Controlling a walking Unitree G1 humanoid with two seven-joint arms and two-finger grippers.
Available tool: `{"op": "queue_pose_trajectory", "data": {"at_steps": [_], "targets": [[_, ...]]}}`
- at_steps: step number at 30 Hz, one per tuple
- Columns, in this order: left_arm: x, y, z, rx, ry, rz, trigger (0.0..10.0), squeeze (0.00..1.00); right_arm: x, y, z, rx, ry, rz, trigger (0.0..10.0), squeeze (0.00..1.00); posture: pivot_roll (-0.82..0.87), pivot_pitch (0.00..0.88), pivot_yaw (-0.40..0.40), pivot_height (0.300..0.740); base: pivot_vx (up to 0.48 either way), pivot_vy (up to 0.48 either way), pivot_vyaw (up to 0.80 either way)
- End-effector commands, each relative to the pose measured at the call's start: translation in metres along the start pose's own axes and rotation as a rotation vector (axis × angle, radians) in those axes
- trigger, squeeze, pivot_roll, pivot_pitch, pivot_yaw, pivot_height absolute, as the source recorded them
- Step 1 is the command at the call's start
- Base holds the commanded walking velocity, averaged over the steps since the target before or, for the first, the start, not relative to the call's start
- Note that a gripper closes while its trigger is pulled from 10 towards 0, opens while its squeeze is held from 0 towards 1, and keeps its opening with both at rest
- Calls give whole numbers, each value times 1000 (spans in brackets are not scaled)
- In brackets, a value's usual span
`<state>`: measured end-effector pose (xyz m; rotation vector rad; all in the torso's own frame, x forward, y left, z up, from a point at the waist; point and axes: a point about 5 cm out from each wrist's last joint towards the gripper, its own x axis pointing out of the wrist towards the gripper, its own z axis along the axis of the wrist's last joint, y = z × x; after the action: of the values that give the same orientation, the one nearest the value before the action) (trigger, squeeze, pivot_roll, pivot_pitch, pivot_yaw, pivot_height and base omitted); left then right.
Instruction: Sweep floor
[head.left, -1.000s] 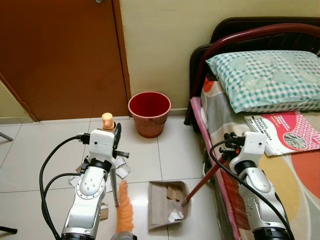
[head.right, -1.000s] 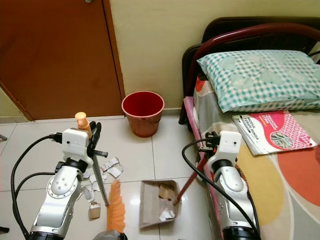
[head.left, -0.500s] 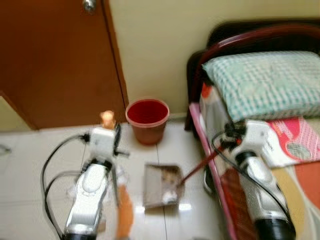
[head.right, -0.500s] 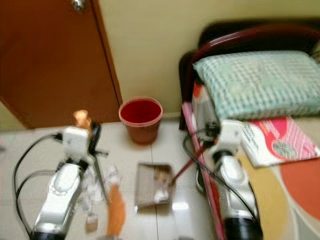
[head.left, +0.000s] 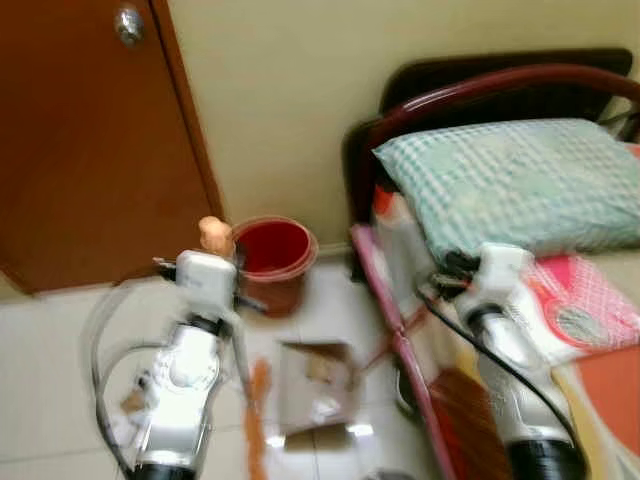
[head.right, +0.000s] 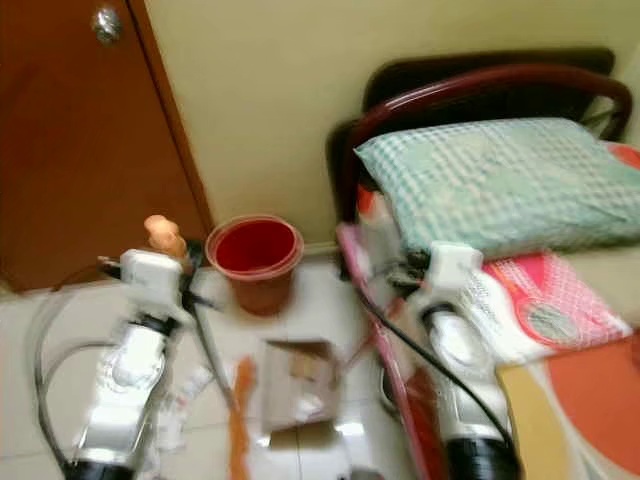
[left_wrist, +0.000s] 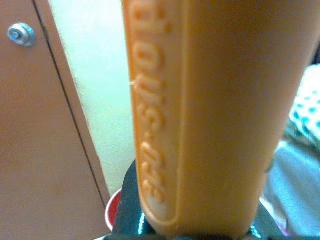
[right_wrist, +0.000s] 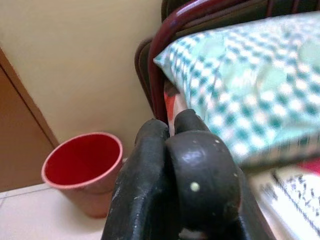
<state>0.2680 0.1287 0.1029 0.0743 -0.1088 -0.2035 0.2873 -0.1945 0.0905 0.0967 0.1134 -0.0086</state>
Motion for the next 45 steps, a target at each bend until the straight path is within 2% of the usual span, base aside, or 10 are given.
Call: {"op": "queue_pose_trajectory", "data": {"at_steps": [1,17,31,36,39,45], "targets": [[2,10,8,30,-36,21,10000,0,5,9,13,6,-57,33,10000,0,-10,0,-8,740,379,244,0],[3,12,8,28,-31,29,10000,0,7,9,12,2,-51,34,10000,0,-8,0,-6,740,372,265,0],[3,10,5,37,-14,45,10000,0,8,8,10,-3,-36,39,10000,0,-9,0,-9,740,0,0,0],[3,14,5,73,-8,85,10000,0,8,10,8,10,-18,58,10000,0,-12,0,-9,740,0,0,0],[2,21,3,93,2,117,10000,0,7,14,7,59,7,92,10000,0,-18,0,-7,740,0,0,0],[-3,33,-3,134,43,187,10000,0,6,33,20,132,23,225,10000,0,-26,7,-6,740,0,0,0]]}}
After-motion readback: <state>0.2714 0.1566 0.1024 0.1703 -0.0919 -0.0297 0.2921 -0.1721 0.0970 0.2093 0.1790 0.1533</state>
